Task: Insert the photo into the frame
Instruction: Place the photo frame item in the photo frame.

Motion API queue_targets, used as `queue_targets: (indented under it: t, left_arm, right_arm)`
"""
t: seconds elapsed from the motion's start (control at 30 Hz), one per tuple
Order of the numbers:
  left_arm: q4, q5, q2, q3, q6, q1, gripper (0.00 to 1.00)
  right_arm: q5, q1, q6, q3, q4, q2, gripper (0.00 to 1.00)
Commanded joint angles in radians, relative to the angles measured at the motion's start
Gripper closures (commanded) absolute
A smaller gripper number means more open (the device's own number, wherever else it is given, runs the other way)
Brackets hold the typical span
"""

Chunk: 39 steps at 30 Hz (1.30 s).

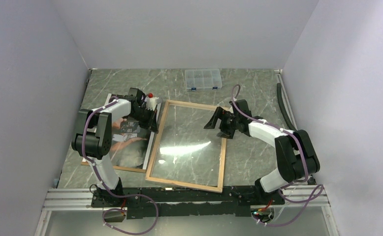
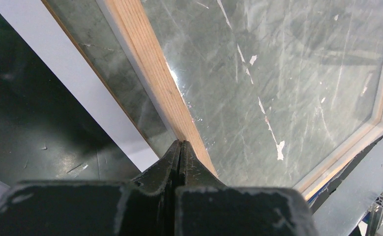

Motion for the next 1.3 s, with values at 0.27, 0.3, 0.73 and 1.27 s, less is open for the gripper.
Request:
queue_targets:
  t: [0.27,0.3,0.73,1.27]
  left_arm:
    - [-0.040,0.004,0.016,-0.026,0.012,-0.016,0.97]
    - [-0.041,0.006,0.017,-0.025,0.012,-0.017,0.97]
    - [-0.041,0.002,0.017,-0.022,0.011,-0.017,0.97]
    - [-0.046,0.000,0.016,-0.020,0.012,-0.017,0.97]
  right_arm:
    - [0.168,-0.009,-0.140,0.113,-0.225,-0.006,0.05]
    - [0.182,-0.009,-0.146,0.129,-0.247,-0.003,0.05]
    - [0.302,-0.004,-0.159,0.237,-0.348,-0.004,0.05]
    - [0.389,0.008,-0.181,0.472,-0.342,0.236,0.48]
